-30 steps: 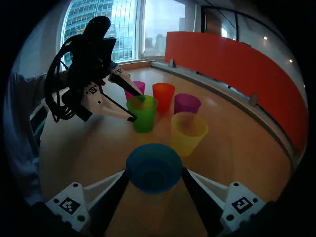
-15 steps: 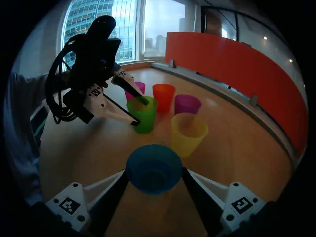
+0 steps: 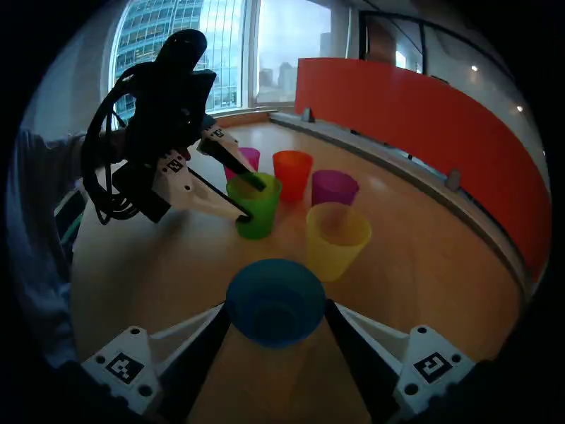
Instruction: Pour water
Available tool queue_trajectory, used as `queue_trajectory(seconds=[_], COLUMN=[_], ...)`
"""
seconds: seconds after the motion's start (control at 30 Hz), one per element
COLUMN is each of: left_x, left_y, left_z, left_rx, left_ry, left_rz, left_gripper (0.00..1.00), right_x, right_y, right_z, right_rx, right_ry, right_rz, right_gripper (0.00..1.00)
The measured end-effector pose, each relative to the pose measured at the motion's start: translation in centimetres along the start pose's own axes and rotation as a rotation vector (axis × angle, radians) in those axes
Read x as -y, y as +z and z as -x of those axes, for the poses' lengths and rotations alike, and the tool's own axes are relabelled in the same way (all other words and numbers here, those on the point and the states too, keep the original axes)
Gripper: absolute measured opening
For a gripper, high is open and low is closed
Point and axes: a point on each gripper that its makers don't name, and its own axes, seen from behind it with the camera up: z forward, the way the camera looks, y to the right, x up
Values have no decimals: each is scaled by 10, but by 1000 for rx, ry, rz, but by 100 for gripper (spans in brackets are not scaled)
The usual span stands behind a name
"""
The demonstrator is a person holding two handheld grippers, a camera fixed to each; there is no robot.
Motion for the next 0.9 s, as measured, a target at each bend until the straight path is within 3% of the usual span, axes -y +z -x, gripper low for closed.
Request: queue_trajectory(seconds=[0.33,0.5,0.9], left_x=[0,-3,-6], left_y=[-5,-7,-17], left_z=[-2,-1,-6], left_rx=[-10,-12,-34], left_ry=[-2,2,3], left_rz=[3,8,8], left_gripper=[86,86,86], right_x=[2,3,8], right_y=[5,8,3], right_z=[0,0,-2], right_rx=[2,-1,-14], right_ry=[-5,-11,-15], right_rz=[2,6,8], right_gripper=[100,92,91])
